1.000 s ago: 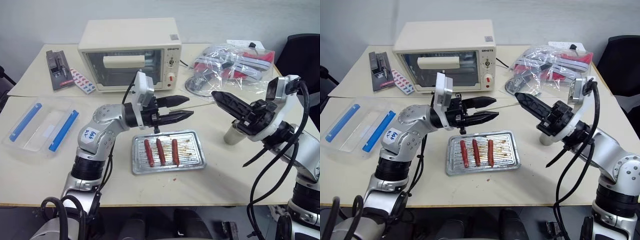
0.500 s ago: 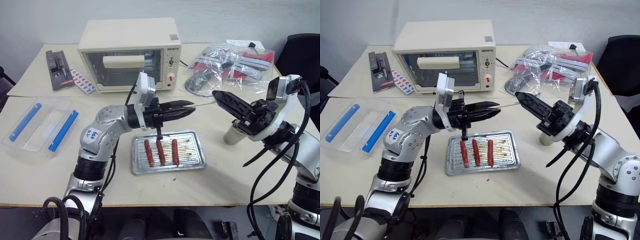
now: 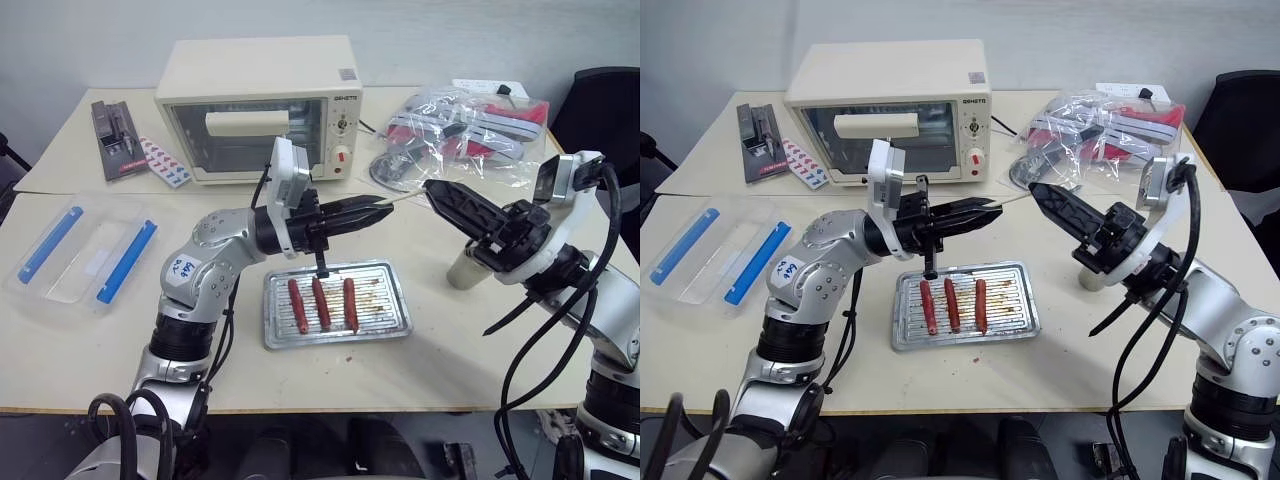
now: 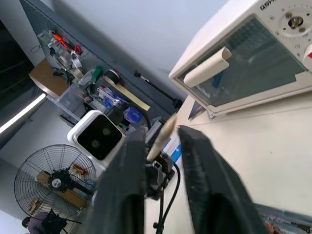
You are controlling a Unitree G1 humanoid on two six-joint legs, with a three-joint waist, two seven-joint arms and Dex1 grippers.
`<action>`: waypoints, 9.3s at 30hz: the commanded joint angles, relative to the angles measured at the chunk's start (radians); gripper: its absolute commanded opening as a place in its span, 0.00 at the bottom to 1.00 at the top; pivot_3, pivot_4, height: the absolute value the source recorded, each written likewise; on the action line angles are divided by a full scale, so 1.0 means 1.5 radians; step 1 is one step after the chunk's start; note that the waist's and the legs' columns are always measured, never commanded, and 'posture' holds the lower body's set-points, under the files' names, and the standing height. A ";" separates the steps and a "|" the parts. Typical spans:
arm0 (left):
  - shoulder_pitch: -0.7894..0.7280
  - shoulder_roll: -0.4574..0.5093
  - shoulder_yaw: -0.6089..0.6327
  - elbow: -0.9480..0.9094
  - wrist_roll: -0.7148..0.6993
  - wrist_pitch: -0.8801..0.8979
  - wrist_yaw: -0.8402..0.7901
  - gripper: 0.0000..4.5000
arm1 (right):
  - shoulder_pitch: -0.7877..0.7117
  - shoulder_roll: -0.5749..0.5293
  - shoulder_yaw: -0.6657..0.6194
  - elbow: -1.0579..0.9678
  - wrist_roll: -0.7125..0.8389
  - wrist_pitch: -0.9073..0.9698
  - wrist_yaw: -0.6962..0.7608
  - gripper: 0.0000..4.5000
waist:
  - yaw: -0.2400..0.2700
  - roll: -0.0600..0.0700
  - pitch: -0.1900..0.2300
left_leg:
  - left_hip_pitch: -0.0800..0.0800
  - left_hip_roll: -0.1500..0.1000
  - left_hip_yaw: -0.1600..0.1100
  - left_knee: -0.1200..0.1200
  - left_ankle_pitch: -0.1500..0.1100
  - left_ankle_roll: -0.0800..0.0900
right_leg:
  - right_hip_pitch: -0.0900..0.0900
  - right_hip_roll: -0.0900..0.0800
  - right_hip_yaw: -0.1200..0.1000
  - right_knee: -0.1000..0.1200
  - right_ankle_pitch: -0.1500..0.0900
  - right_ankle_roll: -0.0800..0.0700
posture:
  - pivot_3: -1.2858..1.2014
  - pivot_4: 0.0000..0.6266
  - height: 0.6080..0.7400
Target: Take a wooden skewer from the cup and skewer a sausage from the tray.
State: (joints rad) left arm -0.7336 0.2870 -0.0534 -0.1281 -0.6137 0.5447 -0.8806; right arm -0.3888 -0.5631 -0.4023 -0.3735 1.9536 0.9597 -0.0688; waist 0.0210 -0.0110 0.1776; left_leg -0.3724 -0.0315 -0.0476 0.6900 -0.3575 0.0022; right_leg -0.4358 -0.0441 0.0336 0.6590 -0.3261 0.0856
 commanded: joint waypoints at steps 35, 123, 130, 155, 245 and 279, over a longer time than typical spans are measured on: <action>0.265 0.409 0.220 -0.161 -0.071 0.101 -0.099 0.00 | -0.110 -0.143 0.435 -0.050 -0.258 0.114 -0.154 0.66 | -0.016 0.000 0.000 | -0.001 0.000 -0.001 -0.003 0.000 0.000 | -0.001 -0.001 0.000 -0.003 0.000 0.000 | 0.52 0.24 1.00; 0.234 0.386 0.202 -0.142 -0.061 0.058 -0.059 0.00 | -0.192 0.040 0.540 0.047 -1.074 0.046 0.331 0.49 | -0.034 0.000 0.000 | -0.002 -0.001 0.000 -0.004 0.001 -0.001 | -0.005 -0.001 0.000 0.001 0.000 0.000 | 0.52 0.24 1.00; 0.235 0.387 0.202 -0.142 -0.062 0.059 -0.059 0.00 | -0.174 0.026 0.569 0.013 -1.133 -0.013 0.353 0.49 | -0.034 0.000 0.000 | -0.002 -0.001 0.000 -0.004 0.001 -0.001 | -0.005 -0.001 0.000 0.001 0.000 0.000 | 0.52 0.24 1.00; 0.225 0.390 0.204 -0.139 -0.063 0.063 -0.059 0.00 | -0.145 0.066 0.550 0.092 -1.190 -0.040 0.386 0.07 | -0.034 -0.001 0.000 | -0.002 -0.001 0.000 -0.004 0.001 -0.002 | -0.005 -0.001 0.000 0.002 0.000 0.000 | 0.52 0.24 1.00; 0.114 0.500 0.113 -0.245 -0.212 0.149 -0.324 0.00 | -0.394 -0.315 0.504 0.118 -0.440 0.436 0.945 0.07 | -0.015 0.000 0.000 | -0.003 -0.002 0.000 -0.002 0.000 0.000 | -0.006 -0.001 0.000 0.001 0.000 0.000 | 0.52 0.24 1.00; 0.125 0.415 0.086 -0.294 -0.219 0.152 -0.203 0.00 | -0.459 -0.305 0.560 0.238 -0.233 0.436 0.777 0.07 | -0.015 0.000 0.000 | -0.003 -0.002 0.000 -0.002 0.000 0.000 | -0.006 -0.001 0.000 0.001 0.000 0.000 | 0.52 0.24 1.00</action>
State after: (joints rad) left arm -0.5526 0.9134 0.0650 -0.5387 -0.9175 0.7739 -1.2000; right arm -1.0527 -1.0235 0.4368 -0.0246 1.5488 1.6114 1.1140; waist -0.0014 -0.0106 0.1782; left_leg -0.3769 -0.0338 -0.0471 0.6873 -0.3569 0.0015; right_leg -0.4447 -0.0461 0.0342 0.6603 -0.3263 0.0849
